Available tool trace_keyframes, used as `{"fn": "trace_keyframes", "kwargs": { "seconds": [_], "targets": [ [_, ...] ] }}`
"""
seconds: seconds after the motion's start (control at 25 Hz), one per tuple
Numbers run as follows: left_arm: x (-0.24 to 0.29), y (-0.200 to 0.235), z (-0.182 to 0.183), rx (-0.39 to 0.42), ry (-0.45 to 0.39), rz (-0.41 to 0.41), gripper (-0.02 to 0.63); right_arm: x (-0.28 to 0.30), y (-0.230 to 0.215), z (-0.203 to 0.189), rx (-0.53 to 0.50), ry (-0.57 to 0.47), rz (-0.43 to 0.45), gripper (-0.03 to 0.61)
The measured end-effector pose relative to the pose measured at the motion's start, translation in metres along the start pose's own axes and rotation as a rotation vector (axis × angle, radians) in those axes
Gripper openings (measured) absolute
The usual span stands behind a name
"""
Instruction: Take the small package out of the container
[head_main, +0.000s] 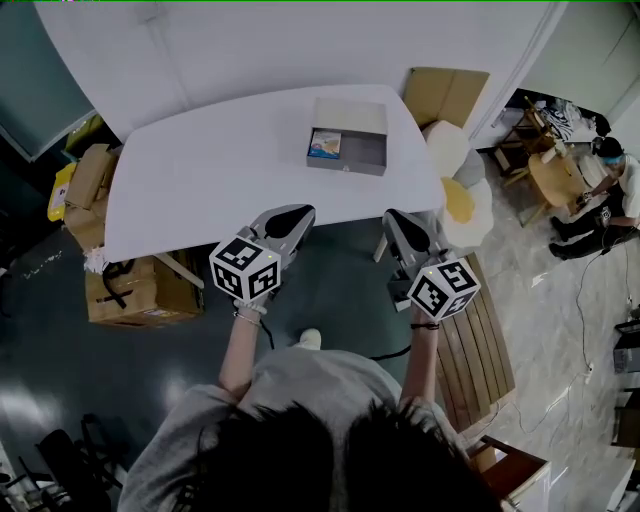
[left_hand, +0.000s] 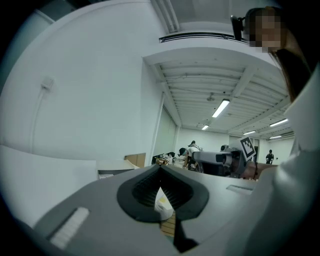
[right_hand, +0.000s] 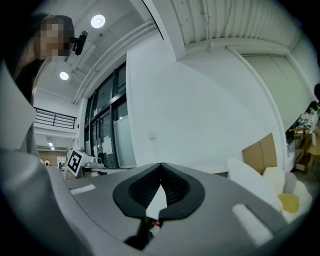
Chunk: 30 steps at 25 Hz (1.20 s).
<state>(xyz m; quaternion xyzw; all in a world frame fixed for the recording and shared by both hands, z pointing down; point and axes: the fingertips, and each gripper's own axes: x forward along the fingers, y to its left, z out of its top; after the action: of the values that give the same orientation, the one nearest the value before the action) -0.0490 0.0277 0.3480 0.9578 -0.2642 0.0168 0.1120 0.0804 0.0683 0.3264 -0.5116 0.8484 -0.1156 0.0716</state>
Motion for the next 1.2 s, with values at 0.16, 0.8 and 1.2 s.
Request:
{"fn": "trace_keyframes", "kwargs": {
  "seconds": [0.16, 0.8, 1.2],
  "targets": [
    [0.004, 0.022, 0.003, 0.001, -0.002, -0.006, -0.011, 0.019, -0.002, -0.003, -0.003, -0.003, -0.006, 0.014],
    [0.032, 0.044, -0.008, -0.018, 0.031, -0.046, -0.011, 0.040, -0.031, -0.011, -0.002, 0.032, -0.061, 0.014],
    [0.059, 0.067, -0.008, -0.047, 0.042, 0.006, -0.011, 0.074, -0.066, -0.010, 0.025, 0.071, -0.023, 0.014]
  ]
}}
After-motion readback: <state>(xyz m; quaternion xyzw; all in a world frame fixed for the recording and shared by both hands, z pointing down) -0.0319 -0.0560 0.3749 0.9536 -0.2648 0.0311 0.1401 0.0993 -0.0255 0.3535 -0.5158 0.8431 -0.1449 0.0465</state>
